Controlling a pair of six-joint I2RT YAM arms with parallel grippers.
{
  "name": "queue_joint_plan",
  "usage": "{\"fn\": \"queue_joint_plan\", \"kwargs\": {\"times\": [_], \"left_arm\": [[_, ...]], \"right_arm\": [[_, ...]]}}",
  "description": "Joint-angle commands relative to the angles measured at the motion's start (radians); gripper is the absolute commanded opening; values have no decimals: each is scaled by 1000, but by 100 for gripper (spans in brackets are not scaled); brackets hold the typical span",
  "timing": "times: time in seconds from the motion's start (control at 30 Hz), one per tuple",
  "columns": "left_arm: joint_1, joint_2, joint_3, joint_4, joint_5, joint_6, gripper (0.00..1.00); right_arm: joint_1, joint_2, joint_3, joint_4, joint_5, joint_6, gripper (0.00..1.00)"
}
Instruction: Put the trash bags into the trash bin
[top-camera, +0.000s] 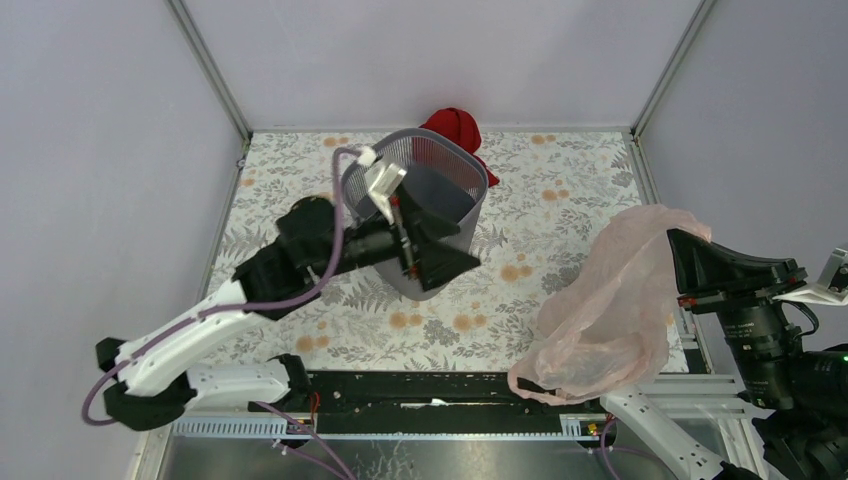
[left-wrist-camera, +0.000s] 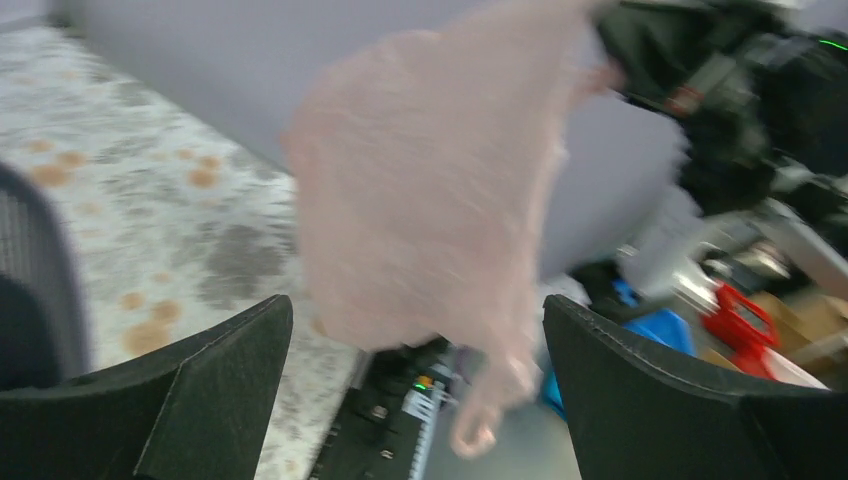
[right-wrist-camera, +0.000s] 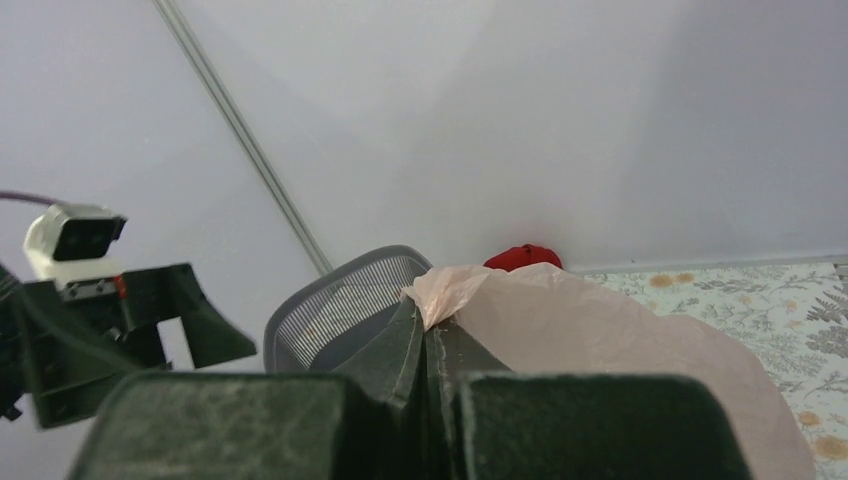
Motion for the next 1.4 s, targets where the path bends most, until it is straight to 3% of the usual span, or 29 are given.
{"fn": "queue_joint_plan", "kwargs": {"times": [0.0, 0.17, 0.27, 0.4, 0.6, 0.8, 0.87, 0.97, 1.07, 1.13, 1.27, 1.37], "left_arm": [[-4, -90, -239, 234, 298, -123, 99], [-63, -144, -564, 581, 276, -372, 98], [-173, -111, -694, 757, 133, -451, 98], [-348, -47, -767, 921, -99, -452, 99], [-507, 97, -798, 1190, -249, -379, 99], [-508, 219, -643, 1056, -312, -356, 95], [-505, 218, -610, 978, -348, -339, 79], [-480, 188, -553, 818, -384, -312, 35], [-435, 137, -443, 561, -412, -253, 13], [-400, 85, -341, 368, -434, -172, 6], [-315, 21, -57, 1, -520, 26, 0], [-258, 42, 188, -107, -514, 227, 0]], "right_arm": [[1, 32, -2, 91, -17, 8, 0], [0, 48, -24, 153, -37, 13, 0], [-1, 61, -33, 177, -44, 25, 0], [1, 62, -59, 214, -51, 41, 0], [0, 63, -75, 226, -61, 61, 0], [-1, 56, -72, 225, -63, 74, 0], [0, 64, -52, 218, -66, 67, 0], [1, 81, -3, 180, -41, 30, 0], [0, 68, -3, 191, -25, -2, 0], [1, 71, 10, 194, -38, -16, 0], [0, 114, 43, 246, -171, -53, 0], [0, 187, 79, 337, -307, -71, 0]]}}
